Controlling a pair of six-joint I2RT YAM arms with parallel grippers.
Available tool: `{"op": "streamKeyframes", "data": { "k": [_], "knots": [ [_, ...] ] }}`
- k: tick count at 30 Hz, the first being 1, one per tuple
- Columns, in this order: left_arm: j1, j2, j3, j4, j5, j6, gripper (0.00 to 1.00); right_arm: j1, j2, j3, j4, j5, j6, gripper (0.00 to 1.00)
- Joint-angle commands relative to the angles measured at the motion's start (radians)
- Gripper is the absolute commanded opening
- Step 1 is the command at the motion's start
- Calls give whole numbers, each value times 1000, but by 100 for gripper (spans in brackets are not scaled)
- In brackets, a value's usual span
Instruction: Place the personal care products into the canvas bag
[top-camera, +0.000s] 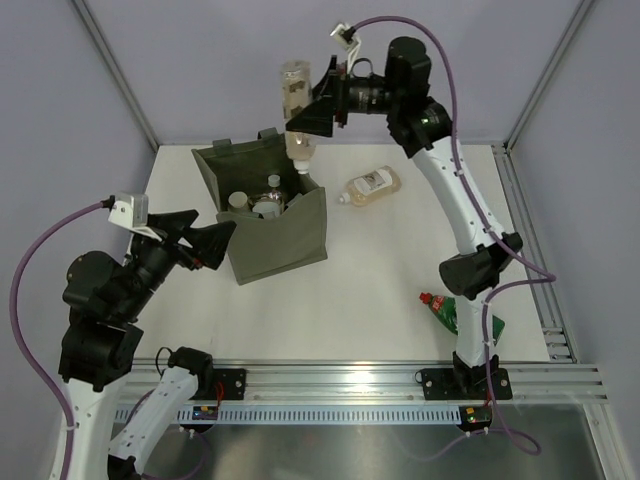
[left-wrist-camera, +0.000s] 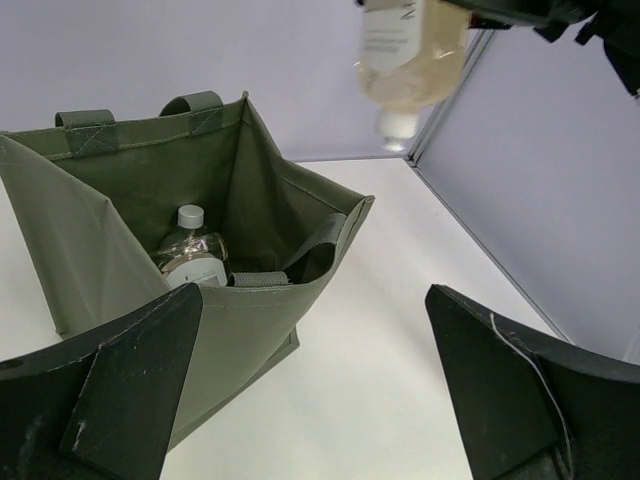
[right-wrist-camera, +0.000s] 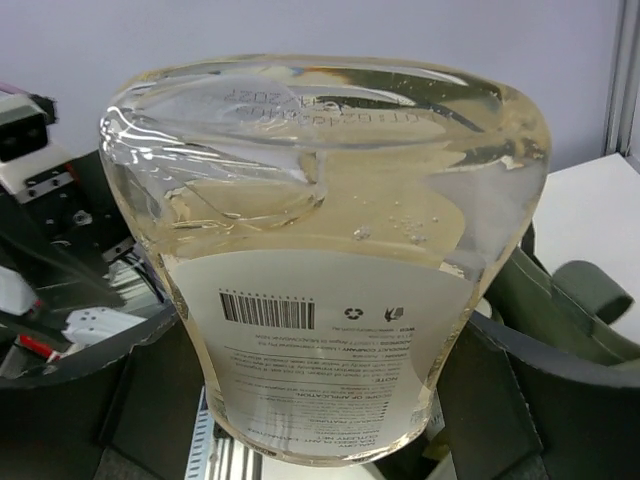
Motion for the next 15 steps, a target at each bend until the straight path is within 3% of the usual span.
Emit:
{"op": "streamKeyframes", "data": {
  "k": [1, 6, 12, 15],
  "knots": [
    [0, -17, 43, 14, -27, 9, 99, 97, 88, 86, -97, 189, -155, 0],
    [0, -42, 35, -11, -52, 19, 99, 191, 96, 22, -133, 387, -381, 0],
    [0, -56, 26, -36, -60, 32, 99, 237, 67, -85, -206, 492, -640, 1],
    [0, -57, 14, -29, -58, 40, 99, 243, 76, -77, -255, 496, -715, 16]
  ]
}}
